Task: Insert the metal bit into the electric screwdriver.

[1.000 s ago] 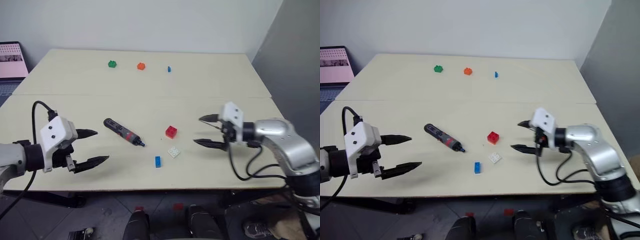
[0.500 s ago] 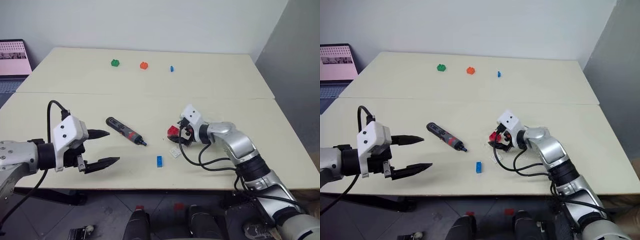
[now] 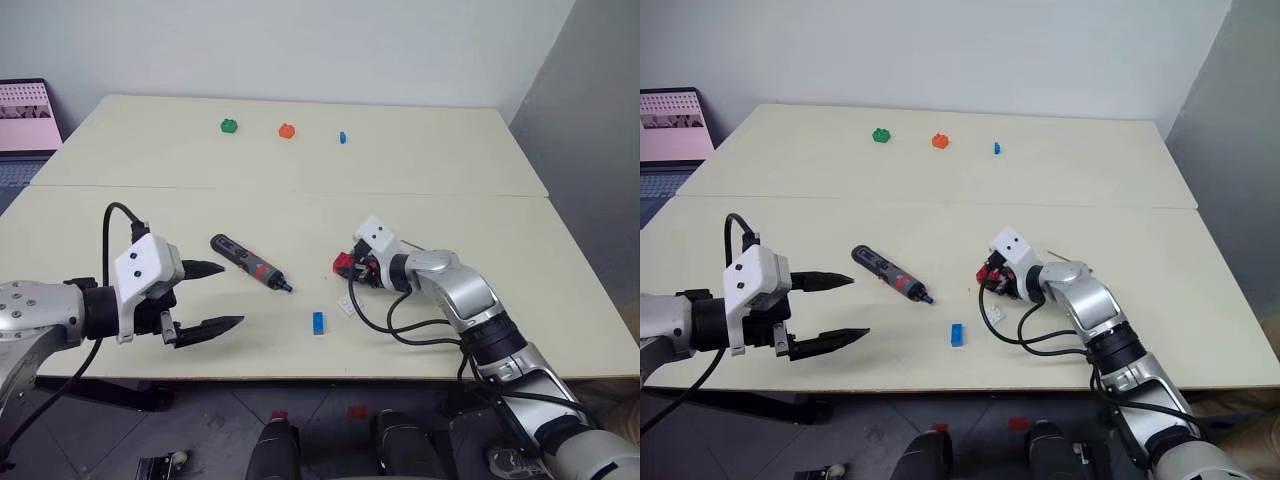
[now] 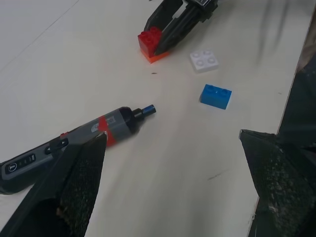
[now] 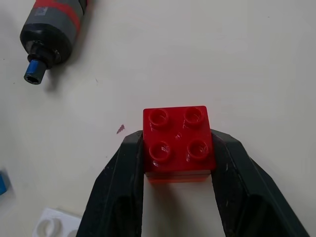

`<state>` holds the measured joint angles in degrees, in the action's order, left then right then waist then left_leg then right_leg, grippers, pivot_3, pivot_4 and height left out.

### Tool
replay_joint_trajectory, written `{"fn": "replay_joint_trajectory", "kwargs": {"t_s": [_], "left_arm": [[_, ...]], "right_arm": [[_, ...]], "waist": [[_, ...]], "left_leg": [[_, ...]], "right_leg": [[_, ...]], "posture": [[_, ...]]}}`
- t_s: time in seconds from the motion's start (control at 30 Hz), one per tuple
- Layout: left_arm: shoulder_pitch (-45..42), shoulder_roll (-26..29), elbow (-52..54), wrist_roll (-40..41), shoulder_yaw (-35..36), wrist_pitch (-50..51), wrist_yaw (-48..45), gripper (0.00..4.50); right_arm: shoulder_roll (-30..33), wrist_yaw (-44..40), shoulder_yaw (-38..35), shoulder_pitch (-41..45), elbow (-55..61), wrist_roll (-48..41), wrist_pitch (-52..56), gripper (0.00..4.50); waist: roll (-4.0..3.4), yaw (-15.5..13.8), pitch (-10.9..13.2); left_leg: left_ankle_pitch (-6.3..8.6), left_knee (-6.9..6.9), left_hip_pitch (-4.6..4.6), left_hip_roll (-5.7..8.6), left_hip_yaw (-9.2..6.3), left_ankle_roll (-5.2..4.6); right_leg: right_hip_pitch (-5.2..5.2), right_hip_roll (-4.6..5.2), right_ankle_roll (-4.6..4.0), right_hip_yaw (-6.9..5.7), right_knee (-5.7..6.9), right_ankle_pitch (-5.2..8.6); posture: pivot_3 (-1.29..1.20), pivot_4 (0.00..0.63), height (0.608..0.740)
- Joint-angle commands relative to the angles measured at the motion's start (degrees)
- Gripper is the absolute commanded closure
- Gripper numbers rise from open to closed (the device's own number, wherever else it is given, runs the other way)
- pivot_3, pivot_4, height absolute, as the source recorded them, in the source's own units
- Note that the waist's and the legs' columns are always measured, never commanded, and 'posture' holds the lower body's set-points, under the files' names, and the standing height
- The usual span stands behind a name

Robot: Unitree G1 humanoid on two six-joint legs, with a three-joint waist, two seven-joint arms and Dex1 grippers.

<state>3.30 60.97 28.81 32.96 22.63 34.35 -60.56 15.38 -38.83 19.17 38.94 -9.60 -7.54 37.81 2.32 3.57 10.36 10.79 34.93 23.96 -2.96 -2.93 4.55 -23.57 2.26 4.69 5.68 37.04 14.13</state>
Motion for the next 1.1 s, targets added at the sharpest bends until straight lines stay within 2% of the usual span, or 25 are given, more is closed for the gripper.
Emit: {"fn": "replay_joint_trajectory", "kwargs": {"t_s": [0.03, 0.17, 0.33, 0.5, 0.7, 0.93, 1.1], "left_arm": [[-1.4, -0.5, 0.8, 0.2, -0.2, -0.9, 0.5, 0.00], [-2.8, -1.2, 1.6, 1.4, -0.9, 0.1, 1.1, 0.00], [-3.5, -1.7, 2.0, 1.6, -2.3, 0.1, 1.5, 0.00], [-5.9, -1.8, 0.9, 1.7, -4.6, -0.4, 0.7, 0.00], [-9.5, -2.4, -0.4, 2.3, -6.7, -0.6, 0.1, 0.00], [-16.0, -6.6, -0.5, 8.3, -6.0, 3.6, 4.3, 0.00], [-17.6, -7.7, 0.1, 10.1, -6.2, 5.1, 6.1, 0.00]], "right_arm": [[1.7, -0.5, -2.2, 0.1, 5.5, 0.1, -2.4, 3.03], [7.3, 0.7, -9.1, 0.5, 10.0, -1.0, -0.3, 3.03], [17.3, 5.6, -19.5, -4.2, 9.7, 1.0, 1.7, 3.03], [20.7, 12.0, -28.9, -9.6, 9.1, 1.0, 6.9, 3.03], [22.5, 14.8, -31.0, -13.9, 6.7, 2.5, 7.1, 3.03], [21.6, 16.7, -33.1, -14.0, 2.8, 1.1, 6.1, 3.03], [21.1, 17.0, -33.8, -13.6, 2.0, 0.3, 6.3, 3.03]], "waist": [[-0.01, 0.0, 0.0], [-0.11, -0.4, 0.1], [-0.08, -1.1, 0.1], [-0.11, -0.4, 0.1], [-0.15, 0.4, 0.1], [-0.15, 0.6, 0.1], [-0.15, 0.8, 0.1]], "left_leg": [[0.00, 0.00, 0.00, 0.00, 0.00, 0.00], [0.00, 0.00, 0.01, 0.00, 0.00, 0.00], [0.00, 0.01, 0.04, 0.03, 0.00, 0.01], [0.00, -0.04, 0.05, 0.02, 0.00, 0.00], [0.00, -0.02, -0.04, 0.02, 0.04, -0.01], [-0.01, 0.01, -0.03, 0.04, 0.03, -0.02], [-0.01, 0.01, -0.03, 0.04, 0.01, -0.02]], "right_leg": [[0.00, 0.00, 0.00, 0.00, 0.00, 0.00], [0.01, 0.00, 0.00, 0.00, -0.01, 0.00], [0.04, 0.02, 0.00, 0.01, -0.10, 0.01], [-0.01, 0.00, -0.03, 0.03, -0.06, 0.03], [0.02, 0.00, 0.00, 0.11, -0.04, 0.01], [0.10, 0.00, 0.02, 0.11, -0.04, 0.00], [0.11, -0.01, 0.03, 0.11, -0.04, 0.00]], "posture": [[0.00, 0.150, 0.740], [0.00, 0.150, 0.740], [0.00, 0.150, 0.740], [0.00, 0.150, 0.740], [0.00, 0.150, 0.740], [0.00, 0.150, 0.740], [0.00, 0.150, 0.740]]}}
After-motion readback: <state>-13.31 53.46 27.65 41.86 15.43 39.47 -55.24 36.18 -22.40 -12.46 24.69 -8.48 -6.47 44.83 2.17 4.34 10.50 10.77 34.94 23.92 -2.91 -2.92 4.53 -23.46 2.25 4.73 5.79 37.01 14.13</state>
